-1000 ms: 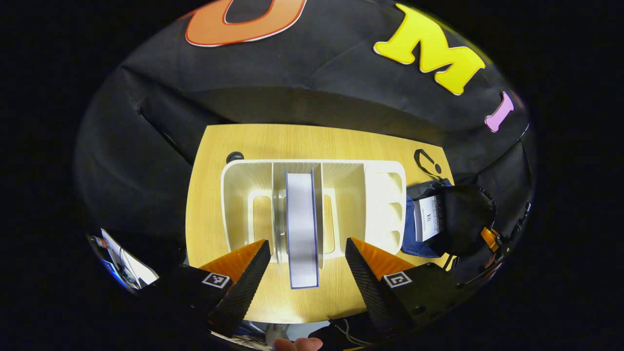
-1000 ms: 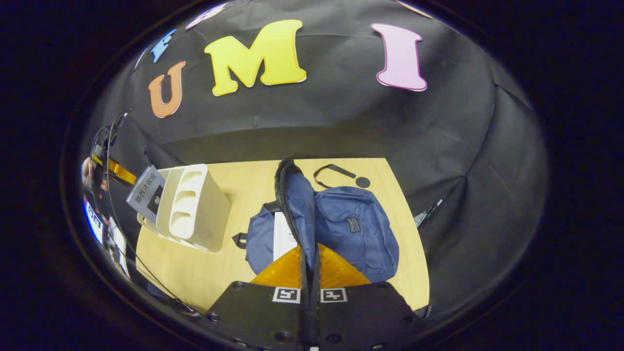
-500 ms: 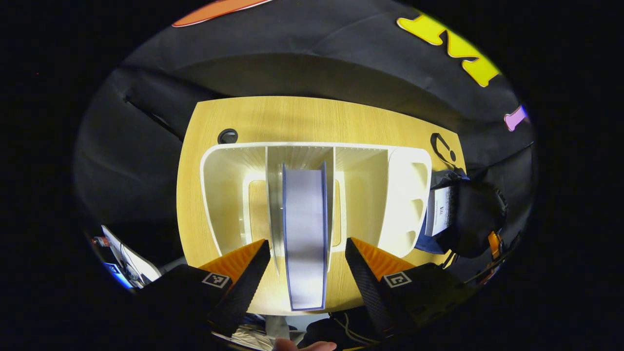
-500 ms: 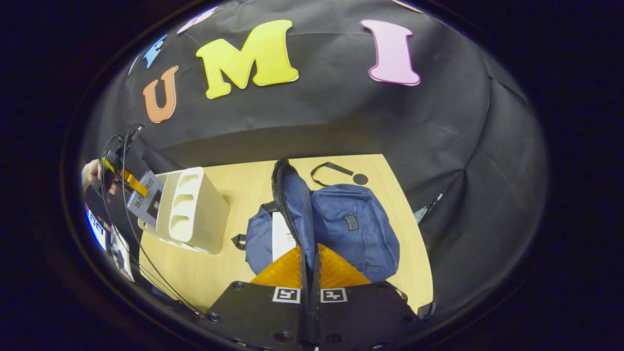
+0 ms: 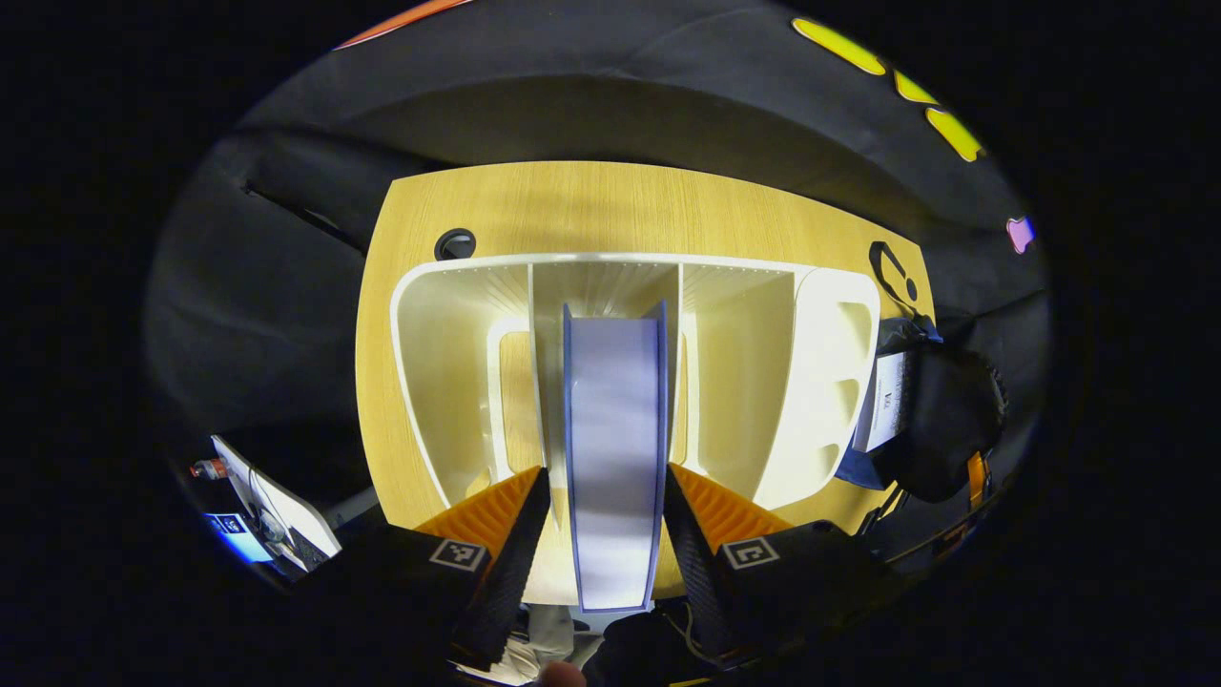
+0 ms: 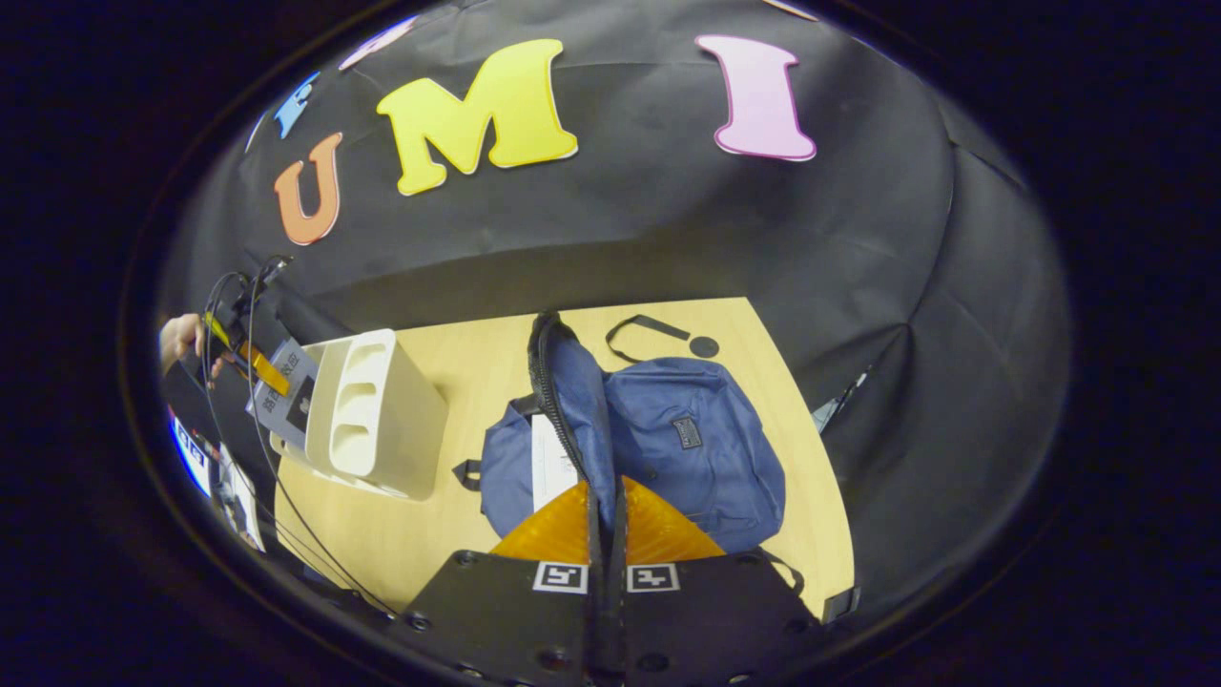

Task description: Open the schoolbag, grab two books from the bookshelf and put them into the schoolbag.

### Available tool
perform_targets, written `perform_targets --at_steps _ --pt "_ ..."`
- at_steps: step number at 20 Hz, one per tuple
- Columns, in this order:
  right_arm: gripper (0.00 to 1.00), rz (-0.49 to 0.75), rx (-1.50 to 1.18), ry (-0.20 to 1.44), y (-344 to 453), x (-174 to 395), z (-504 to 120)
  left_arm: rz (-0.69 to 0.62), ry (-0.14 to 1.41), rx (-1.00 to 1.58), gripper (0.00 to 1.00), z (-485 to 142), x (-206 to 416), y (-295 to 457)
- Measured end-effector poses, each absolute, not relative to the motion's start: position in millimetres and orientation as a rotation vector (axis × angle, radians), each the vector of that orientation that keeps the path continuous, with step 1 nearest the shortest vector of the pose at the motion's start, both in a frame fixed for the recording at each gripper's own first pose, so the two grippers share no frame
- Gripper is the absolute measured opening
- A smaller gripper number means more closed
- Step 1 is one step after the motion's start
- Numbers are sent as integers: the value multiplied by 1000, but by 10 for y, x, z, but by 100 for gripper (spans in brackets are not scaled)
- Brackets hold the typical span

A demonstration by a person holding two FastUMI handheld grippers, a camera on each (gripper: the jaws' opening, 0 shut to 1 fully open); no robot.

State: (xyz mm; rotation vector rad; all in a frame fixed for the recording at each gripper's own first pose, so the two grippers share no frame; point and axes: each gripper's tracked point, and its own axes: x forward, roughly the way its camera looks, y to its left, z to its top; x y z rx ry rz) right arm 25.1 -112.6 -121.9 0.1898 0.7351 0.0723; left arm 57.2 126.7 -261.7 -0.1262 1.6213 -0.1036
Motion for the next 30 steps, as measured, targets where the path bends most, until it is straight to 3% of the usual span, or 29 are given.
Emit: perform_targets --at_steps 4,7,10,11,13,15,20,23,25,28,30 --pt "0 69 203 732 -1136 229 -1241 -77 1632 -92 63 -2614 586 1327" --pt "1 71 186 729 -1129 230 -1253 -43 1628 -91 46 -2575 582 1336" --pt "0 76 175 726 -1118 234 -1246 -41 1597 -61 42 -2439 571 1366" --pt "0 80 175 727 -1096 242 -1256 -50 1578 -53 36 -2357 579 1372" --pt "3 88 176 725 -1074 243 -1256 -74 1546 -41 43 -2161 523 1390" --pt "3 93 184 727 -1040 248 -1275 -100 1524 -19 39 -1949 412 1441" --pt "0 95 179 728 -1014 265 -1287 -175 1416 -26 41 -1219 104 1492" --pt "0 95 176 732 -1002 273 -1299 -160 1318 -112 36 -808 -3 1506" --pt "0 95 170 731 -991 279 -1283 -158 1266 -187 39 -566 -51 1502" --pt "0 100 161 729 -973 284 -1248 -208 1177 -256 34 -311 -43 1310" --pt "0 105 157 726 -950 272 -1216 -271 1132 -296 36 -228 -1 1075"
